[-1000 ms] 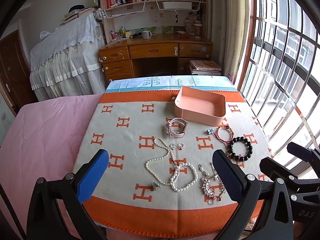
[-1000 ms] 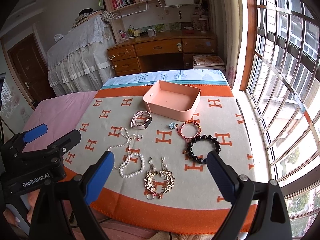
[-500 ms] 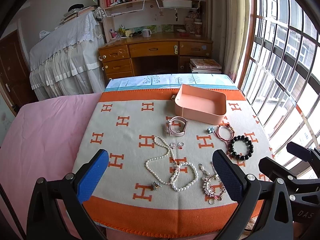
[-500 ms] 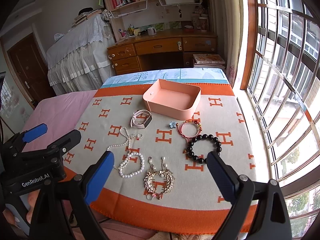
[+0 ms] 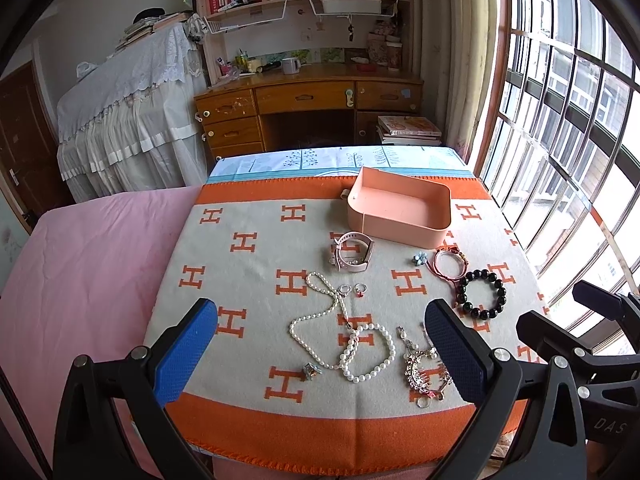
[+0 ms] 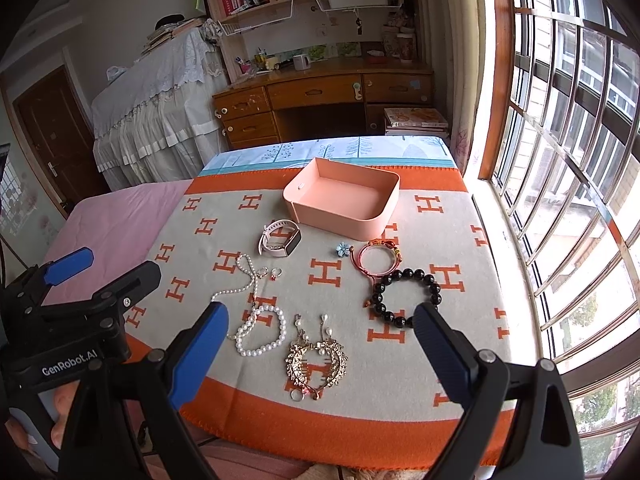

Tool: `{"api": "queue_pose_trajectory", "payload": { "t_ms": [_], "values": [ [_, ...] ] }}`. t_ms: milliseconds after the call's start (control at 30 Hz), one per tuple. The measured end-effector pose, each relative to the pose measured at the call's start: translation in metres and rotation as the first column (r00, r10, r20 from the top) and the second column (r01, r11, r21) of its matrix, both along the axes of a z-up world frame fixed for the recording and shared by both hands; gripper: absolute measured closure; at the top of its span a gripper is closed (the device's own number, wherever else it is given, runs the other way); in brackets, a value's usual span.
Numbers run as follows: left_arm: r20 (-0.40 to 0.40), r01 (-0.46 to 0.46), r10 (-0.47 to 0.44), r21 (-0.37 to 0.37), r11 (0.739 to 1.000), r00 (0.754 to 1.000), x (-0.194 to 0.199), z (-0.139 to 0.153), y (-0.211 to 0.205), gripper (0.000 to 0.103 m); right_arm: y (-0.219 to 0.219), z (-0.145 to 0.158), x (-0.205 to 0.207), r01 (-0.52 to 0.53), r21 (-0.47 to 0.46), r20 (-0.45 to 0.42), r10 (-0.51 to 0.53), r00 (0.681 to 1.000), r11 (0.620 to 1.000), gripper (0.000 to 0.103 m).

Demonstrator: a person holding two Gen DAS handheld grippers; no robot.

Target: Organize jewelry

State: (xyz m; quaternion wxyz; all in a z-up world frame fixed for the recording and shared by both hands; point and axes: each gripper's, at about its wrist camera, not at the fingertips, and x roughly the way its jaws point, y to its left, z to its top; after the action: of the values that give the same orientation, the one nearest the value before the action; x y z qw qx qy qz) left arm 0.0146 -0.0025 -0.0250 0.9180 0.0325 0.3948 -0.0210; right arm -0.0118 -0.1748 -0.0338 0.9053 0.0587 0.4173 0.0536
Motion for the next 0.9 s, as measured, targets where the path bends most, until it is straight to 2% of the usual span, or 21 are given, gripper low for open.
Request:
{"api": "queue_pose_trajectory", "payload": {
  "t_ms": [500,700,900],
  "values": [
    [-0.004,0.023,-0.023,-0.013,1.0,1.0,0.002,0.001,-0.004,0.001,0.0,0.0,0.0,-0.001,-0.001,-0.003,0.001,1.0,1.0,0.008],
    [-0.033,0.057,-0.058,-0.021,0.998,0.998,0.009,0.001,-0.008,0.001,-0.003,-0.003,0.003,0.001,0.007,-0.014,-0.001,1.0,1.0,0.008],
    [-0.087,0.096,-0.101,-0.067,0.993,0.991,0.023,-0.008,-0.009,0.001,-0.012,-0.008,0.013,0.008,0.022,-0.03,-0.007,1.0,1.0,0.008]
  ]
}}
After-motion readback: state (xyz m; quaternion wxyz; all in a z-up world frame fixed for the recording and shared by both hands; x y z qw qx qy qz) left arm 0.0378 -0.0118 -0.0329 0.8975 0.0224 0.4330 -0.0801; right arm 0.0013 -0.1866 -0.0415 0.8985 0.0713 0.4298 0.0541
